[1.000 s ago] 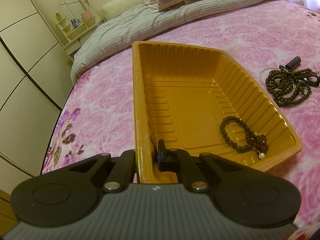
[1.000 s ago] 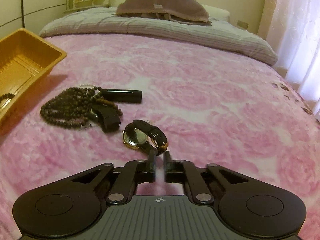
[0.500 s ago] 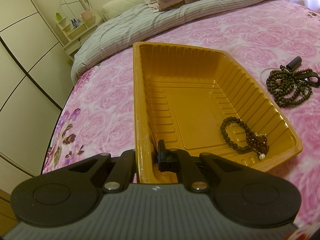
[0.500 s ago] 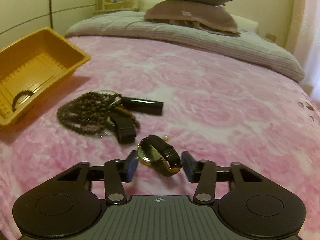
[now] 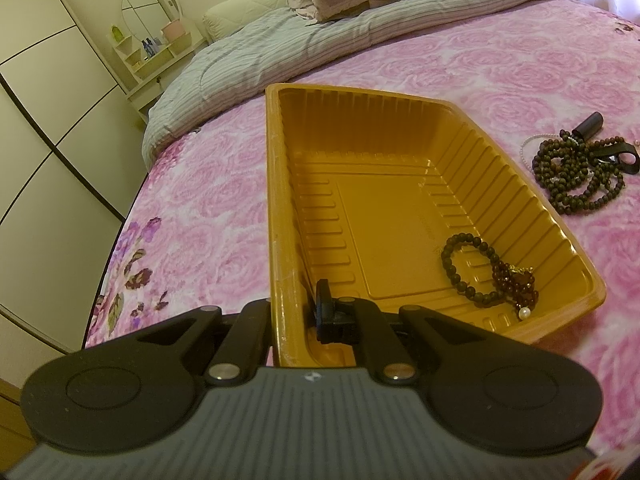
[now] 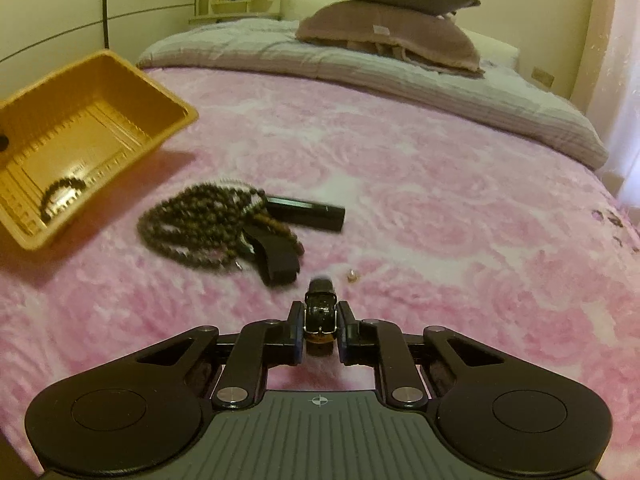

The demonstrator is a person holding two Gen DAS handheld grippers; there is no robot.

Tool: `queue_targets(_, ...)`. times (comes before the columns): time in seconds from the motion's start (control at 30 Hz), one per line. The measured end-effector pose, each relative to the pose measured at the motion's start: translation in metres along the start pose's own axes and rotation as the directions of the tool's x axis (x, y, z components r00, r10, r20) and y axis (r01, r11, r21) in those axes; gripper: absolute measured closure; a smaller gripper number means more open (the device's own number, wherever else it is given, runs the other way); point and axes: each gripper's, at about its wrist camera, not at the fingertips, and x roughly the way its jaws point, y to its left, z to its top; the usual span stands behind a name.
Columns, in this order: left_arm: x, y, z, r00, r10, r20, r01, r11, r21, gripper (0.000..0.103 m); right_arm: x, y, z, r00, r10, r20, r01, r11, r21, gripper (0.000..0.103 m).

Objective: Organize jewelry
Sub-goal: 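Carry the watch over the tray held by the left gripper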

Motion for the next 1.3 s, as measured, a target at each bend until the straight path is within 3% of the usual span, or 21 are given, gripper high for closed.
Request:
queue_targets(0.43,0.001,0.000,0.000,1.000,-0.005,0.001,0.005,1.000,-0.003,0.099,-0.022,0.041,0.037,0.994,0.081,0.073,-0.078,0.996,-0.042,0.087)
queue_targets(0.8,0.003,-0.001,0.001,1.000,-0.007,-0.001,0.007,1.000,-0.003,0.099,-0.014,0.115,0.097,0.943,0.295,0.153,-0.281,0.954,-0.106,0.087)
queue_targets(1.03,0.004,-0.001,0.001,1.000,-0.011,0.002,0.011,1.000,0.002,0.099,0.011,0.152,0.115,0.926,0.354,0.133,-0.338,0.932,-0.132,0.087)
queue_targets(1.3,0.005,0.000,0.001,1.000,-0.015,0.003,0.015,1.000,0.001,0.099,0.041,0.169,0.116,0.935,0.344,0.084,-0.332,0.934,-0.134,0.087)
